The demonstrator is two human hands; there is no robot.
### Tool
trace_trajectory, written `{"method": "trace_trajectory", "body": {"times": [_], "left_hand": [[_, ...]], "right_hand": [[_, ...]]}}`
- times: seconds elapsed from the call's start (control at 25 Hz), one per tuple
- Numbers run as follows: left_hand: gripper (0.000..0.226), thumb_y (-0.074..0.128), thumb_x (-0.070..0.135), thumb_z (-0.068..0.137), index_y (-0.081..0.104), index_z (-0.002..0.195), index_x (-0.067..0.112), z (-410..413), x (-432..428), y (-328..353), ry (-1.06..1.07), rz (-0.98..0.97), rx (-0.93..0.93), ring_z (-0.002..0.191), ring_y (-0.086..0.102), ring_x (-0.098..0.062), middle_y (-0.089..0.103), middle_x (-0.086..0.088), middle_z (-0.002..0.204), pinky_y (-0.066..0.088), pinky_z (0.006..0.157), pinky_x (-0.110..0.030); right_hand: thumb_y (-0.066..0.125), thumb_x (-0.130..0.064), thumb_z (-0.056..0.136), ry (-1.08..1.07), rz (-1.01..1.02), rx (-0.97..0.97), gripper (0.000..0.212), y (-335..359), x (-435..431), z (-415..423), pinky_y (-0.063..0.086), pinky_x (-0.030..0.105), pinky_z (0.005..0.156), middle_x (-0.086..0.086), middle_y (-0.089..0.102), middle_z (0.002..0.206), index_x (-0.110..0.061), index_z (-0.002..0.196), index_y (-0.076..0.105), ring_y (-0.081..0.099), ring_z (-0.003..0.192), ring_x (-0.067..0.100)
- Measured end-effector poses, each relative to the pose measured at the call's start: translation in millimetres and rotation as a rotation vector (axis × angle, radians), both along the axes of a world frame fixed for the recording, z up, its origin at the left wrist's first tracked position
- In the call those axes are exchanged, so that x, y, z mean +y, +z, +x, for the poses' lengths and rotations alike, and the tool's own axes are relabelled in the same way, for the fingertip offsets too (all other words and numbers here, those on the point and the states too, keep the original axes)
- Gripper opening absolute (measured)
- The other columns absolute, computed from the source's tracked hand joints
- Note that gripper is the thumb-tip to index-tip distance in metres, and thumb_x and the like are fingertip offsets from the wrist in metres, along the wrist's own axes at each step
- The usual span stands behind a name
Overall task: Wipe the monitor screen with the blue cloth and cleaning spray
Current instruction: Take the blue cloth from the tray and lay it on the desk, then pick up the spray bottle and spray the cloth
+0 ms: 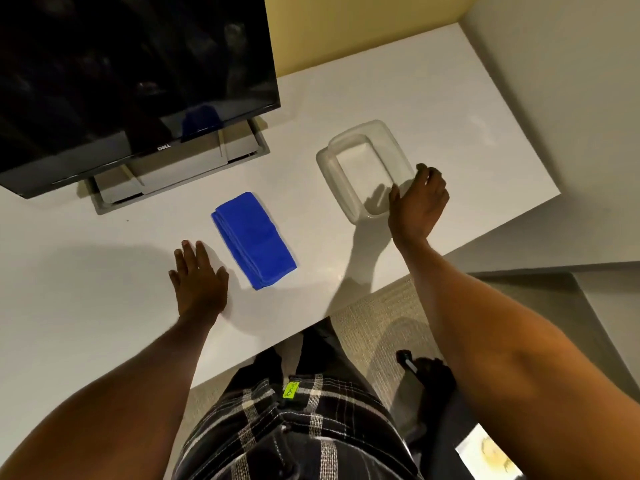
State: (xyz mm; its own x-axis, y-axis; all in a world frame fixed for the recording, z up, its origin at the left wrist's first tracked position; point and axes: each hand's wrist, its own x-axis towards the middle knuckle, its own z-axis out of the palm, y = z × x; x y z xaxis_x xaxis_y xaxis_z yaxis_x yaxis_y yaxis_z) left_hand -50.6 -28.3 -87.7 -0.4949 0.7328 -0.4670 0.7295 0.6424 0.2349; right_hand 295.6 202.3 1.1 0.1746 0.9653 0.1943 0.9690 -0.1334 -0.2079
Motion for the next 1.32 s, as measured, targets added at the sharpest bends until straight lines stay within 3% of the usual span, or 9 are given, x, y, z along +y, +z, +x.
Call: {"method": "trace_trajectory", "body": {"times": [0.2,0.32,0.52,0.72,0.8,0.92,1.16,1.32], "left_hand": [[0.076,0.044,0.036,0.11,0.001,0.168,0.013,1.5,0.4,0.3,0.018,0.001,-0.016,0.163,-0.005,-0.034,-0.007,-0.011,0.177,0.007,0.13,-0.056],[0.076,0.044,0.036,0.109,0.001,0.168,0.014,1.3,0.5,1.0,0.019,0.015,-0.022,0.164,-0.005,-0.034,-0.007,-0.01,0.177,0.006,0.13,-0.056],[0.075,0.044,0.038,0.109,0.003,0.168,0.015,-0.6,-1.6,-1.0,0.021,0.029,-0.026,0.164,-0.004,-0.033,-0.005,-0.009,0.177,0.007,0.13,-0.056],[0.077,0.046,0.038,0.109,0.002,0.168,0.016,-2.1,1.0,0.2,0.015,0.011,-0.033,0.164,-0.005,-0.032,-0.005,-0.009,0.177,0.007,0.13,-0.054],[0.077,0.046,0.038,0.109,0.003,0.168,0.015,-2.8,0.6,0.6,0.014,0.008,-0.029,0.164,-0.005,-0.032,-0.005,-0.009,0.177,0.008,0.13,-0.054],[0.077,0.047,0.037,0.109,0.003,0.168,0.014,-3.2,0.3,1.2,0.007,0.01,-0.028,0.164,-0.004,-0.032,-0.005,-0.01,0.177,0.009,0.13,-0.055],[0.079,0.049,0.036,0.108,0.002,0.168,0.013,-6.0,-1.2,3.8,-0.012,0.01,-0.047,0.164,-0.006,-0.033,-0.007,-0.011,0.177,0.009,0.13,-0.055],[0.081,0.05,0.037,0.108,0.0,0.168,0.014,-8.5,-0.9,7.5,-0.018,-0.01,-0.068,0.164,-0.007,-0.031,-0.009,-0.01,0.177,0.008,0.131,-0.054]], "right_hand": [[0.072,-0.016,0.09,0.002,-0.102,0.12,0.045,-6.3,12.8,9.1,0.043,0.043,0.102,0.013,0.057,0.132,-0.011,0.132,0.057,0.056,0.121,0.034],[0.061,-0.001,0.087,-0.041,-0.13,0.192,0.039,-10.6,20.2,7.4,0.045,0.044,0.099,0.013,0.057,0.125,-0.011,0.125,0.059,0.058,0.111,0.033],[0.064,-0.006,0.088,-0.045,-0.195,0.338,0.023,-20.2,29.7,8.8,0.054,0.048,0.092,0.016,0.061,0.116,-0.008,0.111,0.066,0.063,0.101,0.036],[0.076,-0.006,0.081,-0.055,-0.297,0.372,0.032,-27.1,35.4,15.6,0.058,0.048,0.087,0.015,0.073,0.102,-0.005,0.112,0.069,0.069,0.097,0.036],[0.073,-0.013,0.081,-0.037,-0.278,0.388,0.028,-22.8,35.0,13.0,0.059,0.047,0.085,0.013,0.074,0.098,-0.007,0.109,0.071,0.07,0.093,0.035],[0.055,-0.034,0.082,0.014,-0.133,0.397,0.033,-6.8,30.5,2.8,0.056,0.043,0.079,0.008,0.072,0.091,-0.013,0.101,0.071,0.066,0.086,0.03],[0.064,-0.022,0.091,0.123,0.114,0.674,0.023,32.2,23.6,-42.7,0.053,0.045,0.087,0.009,0.059,0.106,-0.01,0.11,0.062,0.061,0.094,0.024],[0.068,-0.022,0.095,0.224,0.086,0.787,0.022,43.6,14.0,-80.5,0.056,0.045,0.085,0.003,0.062,0.1,-0.009,0.11,0.061,0.065,0.092,0.021]]}}
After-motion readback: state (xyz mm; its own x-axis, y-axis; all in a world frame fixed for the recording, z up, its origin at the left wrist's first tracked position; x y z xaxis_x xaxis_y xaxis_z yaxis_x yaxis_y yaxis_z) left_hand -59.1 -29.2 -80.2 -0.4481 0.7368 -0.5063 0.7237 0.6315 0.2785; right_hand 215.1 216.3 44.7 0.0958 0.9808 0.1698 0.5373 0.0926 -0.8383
